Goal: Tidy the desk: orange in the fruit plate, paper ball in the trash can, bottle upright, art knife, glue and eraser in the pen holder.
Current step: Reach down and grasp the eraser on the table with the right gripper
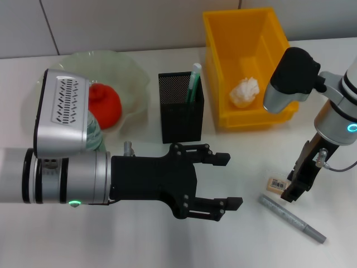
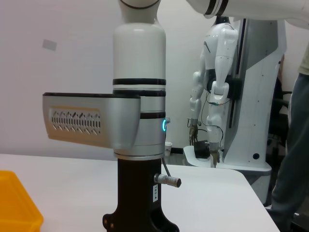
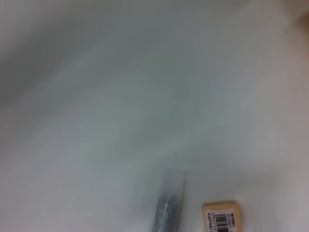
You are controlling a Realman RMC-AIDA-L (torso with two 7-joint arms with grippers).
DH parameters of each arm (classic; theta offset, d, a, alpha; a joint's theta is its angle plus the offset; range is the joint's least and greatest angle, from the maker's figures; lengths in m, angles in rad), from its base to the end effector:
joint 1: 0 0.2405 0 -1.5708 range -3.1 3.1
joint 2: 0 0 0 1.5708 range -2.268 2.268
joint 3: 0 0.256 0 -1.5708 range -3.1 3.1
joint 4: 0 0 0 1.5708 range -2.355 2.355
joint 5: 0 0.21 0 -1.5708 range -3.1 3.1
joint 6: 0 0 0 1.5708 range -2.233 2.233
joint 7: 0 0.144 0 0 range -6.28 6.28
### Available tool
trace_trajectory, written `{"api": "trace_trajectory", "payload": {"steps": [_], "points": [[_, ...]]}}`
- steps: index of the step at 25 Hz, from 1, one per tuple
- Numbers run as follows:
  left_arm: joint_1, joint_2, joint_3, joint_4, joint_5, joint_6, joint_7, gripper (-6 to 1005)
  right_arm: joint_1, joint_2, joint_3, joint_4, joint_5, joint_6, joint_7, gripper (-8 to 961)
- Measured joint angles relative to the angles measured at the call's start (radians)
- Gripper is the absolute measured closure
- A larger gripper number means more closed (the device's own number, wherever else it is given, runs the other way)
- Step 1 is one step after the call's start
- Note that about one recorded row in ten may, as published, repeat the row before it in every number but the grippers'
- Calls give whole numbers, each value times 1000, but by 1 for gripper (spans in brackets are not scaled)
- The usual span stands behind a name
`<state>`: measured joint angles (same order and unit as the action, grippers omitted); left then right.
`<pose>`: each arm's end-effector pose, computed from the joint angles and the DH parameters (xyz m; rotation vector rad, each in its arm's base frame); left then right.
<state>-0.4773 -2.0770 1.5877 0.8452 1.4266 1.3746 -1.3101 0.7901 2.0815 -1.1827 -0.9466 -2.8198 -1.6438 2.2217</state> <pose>-0.1613 0.2964 -0.0779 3.0072 0.0900 0.8119 0.2266 0.3613 -0.0052 -2.7411 0.8470 -0.9041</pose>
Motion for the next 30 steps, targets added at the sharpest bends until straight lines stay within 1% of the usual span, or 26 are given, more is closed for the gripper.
{"api": "trace_trajectory", "payload": {"steps": [2,5,23,30], "points": [[3,1,0,0,0,1,0,214,-1,0,-19,0,0,6,0,468],[3,1,0,0,0,2,0,214,-3,0,-42,0,1,17,0,465],[2,2,0,0,2,-4,0,214,1,0,-51,-23,14,31,0,457],[0,2,0,-1,2,-5,0,214,20,0,-54,-15,14,31,0,457]]}}
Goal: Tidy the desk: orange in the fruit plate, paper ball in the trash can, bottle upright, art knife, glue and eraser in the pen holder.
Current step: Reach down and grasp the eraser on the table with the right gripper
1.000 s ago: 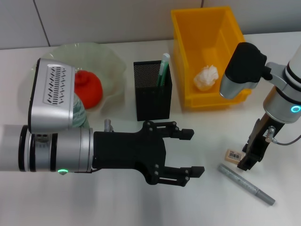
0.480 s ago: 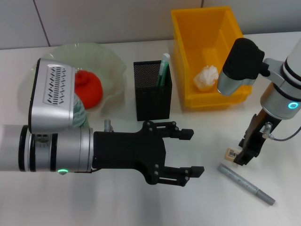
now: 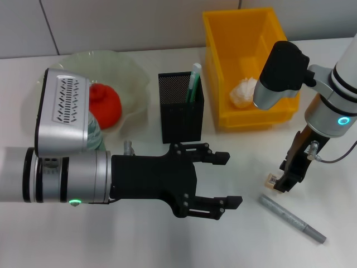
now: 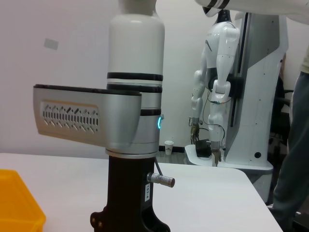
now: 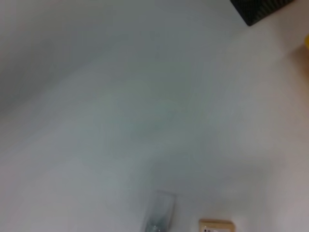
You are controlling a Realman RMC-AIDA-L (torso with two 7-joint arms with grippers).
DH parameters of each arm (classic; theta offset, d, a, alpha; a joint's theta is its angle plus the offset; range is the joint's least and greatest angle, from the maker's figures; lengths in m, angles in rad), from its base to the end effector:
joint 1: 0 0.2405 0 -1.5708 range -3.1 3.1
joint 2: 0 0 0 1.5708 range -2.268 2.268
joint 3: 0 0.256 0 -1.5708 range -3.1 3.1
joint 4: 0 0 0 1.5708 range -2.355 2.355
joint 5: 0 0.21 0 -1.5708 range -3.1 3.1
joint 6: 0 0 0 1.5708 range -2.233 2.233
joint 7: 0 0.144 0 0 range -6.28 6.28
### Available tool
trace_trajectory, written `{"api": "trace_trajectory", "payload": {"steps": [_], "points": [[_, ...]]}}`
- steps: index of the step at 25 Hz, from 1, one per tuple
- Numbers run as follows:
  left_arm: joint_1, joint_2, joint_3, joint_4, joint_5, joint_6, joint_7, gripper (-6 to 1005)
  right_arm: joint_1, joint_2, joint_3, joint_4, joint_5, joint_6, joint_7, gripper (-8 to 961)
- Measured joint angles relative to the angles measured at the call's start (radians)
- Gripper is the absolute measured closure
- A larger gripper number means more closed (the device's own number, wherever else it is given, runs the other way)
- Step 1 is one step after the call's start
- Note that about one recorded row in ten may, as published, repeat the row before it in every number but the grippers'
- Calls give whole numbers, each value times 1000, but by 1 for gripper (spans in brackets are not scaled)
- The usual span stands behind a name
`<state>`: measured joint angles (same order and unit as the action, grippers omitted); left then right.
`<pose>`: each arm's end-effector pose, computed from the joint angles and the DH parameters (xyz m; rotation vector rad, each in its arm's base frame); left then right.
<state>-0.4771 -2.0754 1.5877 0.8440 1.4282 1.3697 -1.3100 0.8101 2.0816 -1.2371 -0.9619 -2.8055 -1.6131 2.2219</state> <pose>-0.1625 0.2972 -0.0778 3.0136 0.0930 0.8063 0.2133 0.3694 -0.0097 -2.7429 0.7338 -0.9102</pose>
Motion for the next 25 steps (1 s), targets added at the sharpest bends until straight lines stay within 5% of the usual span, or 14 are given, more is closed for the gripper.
{"api": "trace_trajectory", "payload": {"steps": [25], "points": [[0,2,0,0,1,-1,0,213,5,3,-49,2,1,11,15,467]]}}
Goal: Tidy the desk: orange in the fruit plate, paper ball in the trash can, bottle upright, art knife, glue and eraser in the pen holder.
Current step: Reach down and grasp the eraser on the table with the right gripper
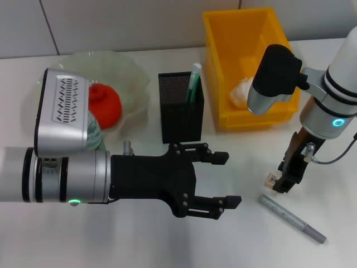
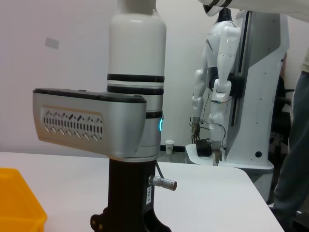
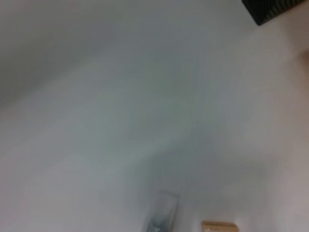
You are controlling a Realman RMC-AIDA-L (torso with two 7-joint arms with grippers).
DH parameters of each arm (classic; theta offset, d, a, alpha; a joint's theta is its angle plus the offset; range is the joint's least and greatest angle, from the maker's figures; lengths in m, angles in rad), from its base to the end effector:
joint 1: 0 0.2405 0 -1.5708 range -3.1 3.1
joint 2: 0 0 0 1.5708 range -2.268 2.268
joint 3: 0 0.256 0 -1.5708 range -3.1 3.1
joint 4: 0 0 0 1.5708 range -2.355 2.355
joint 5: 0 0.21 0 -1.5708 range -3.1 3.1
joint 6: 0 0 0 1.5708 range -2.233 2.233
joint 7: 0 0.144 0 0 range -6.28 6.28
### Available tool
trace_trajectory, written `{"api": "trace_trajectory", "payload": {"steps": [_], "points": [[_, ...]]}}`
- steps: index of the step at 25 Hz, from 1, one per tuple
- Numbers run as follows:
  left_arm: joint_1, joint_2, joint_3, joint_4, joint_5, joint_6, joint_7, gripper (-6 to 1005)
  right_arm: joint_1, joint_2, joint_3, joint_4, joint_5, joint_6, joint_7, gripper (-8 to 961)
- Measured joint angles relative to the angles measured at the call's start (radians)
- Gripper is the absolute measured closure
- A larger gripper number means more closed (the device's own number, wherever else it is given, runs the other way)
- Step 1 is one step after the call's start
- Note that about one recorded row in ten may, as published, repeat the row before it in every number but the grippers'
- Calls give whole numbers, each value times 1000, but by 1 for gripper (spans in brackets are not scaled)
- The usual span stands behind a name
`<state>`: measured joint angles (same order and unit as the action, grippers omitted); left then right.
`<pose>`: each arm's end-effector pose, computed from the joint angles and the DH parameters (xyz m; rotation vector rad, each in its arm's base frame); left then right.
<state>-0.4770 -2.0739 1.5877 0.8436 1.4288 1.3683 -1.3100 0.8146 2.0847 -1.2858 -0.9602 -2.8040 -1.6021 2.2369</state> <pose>-0.1631 0.2975 -0.0775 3.0163 0.0938 0.8031 0.2101 0.3688 -0.0156 -2.7410 0.6944 -0.9485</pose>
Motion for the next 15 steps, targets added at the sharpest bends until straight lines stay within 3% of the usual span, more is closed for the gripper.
{"api": "trace_trajectory", "payload": {"steps": [15], "points": [[-8,0,-3,-22,1,0,12,213,0,1,-15,0,3,6,1,472]]}}
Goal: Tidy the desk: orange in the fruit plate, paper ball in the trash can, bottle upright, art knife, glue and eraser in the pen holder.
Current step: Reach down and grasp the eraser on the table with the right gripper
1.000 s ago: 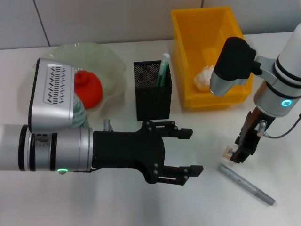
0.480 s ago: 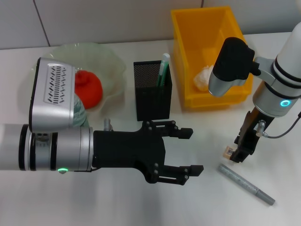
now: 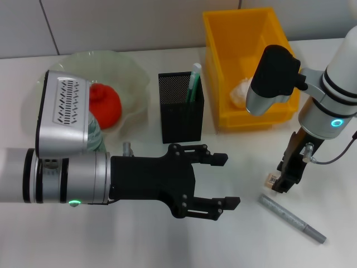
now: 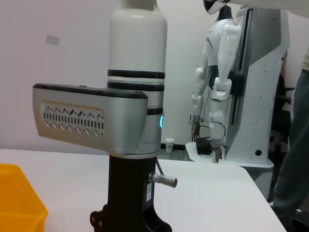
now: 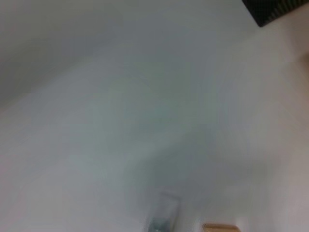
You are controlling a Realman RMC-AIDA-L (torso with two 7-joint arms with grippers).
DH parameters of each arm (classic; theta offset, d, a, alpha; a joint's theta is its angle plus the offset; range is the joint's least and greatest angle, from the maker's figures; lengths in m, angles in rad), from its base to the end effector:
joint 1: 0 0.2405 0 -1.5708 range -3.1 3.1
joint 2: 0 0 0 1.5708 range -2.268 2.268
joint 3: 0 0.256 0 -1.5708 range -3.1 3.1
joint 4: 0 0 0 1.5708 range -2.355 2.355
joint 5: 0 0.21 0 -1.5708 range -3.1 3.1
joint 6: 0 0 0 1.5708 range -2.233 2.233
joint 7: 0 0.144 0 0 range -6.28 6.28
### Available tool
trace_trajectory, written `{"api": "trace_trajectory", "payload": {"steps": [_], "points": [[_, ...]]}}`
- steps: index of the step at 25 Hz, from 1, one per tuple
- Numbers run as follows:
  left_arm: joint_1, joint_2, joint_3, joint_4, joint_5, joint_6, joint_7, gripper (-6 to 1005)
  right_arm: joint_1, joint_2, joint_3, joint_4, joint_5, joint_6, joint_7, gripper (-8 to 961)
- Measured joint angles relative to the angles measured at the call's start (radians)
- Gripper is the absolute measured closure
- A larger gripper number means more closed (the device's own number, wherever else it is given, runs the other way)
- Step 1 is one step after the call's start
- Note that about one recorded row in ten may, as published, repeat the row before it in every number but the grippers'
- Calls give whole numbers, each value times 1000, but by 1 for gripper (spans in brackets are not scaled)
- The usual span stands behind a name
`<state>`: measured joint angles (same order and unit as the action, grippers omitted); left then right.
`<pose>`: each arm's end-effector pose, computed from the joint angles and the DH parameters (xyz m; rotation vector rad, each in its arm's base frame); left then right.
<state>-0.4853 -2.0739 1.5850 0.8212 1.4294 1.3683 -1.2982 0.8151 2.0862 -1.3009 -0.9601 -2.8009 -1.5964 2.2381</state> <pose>-0.1656 0.2981 -0.0791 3.0173 0.0978 0.7957 0.2089 0.3686 -0.0180 -2.7436 0.6776 -0.9556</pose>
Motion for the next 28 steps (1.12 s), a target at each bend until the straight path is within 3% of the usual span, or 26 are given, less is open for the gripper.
{"api": "trace_trajectory", "payload": {"steps": [28], "points": [[-3,0,-7,0,-1,0,2,213,25,0,-11,46,8,24,2,573]]}}
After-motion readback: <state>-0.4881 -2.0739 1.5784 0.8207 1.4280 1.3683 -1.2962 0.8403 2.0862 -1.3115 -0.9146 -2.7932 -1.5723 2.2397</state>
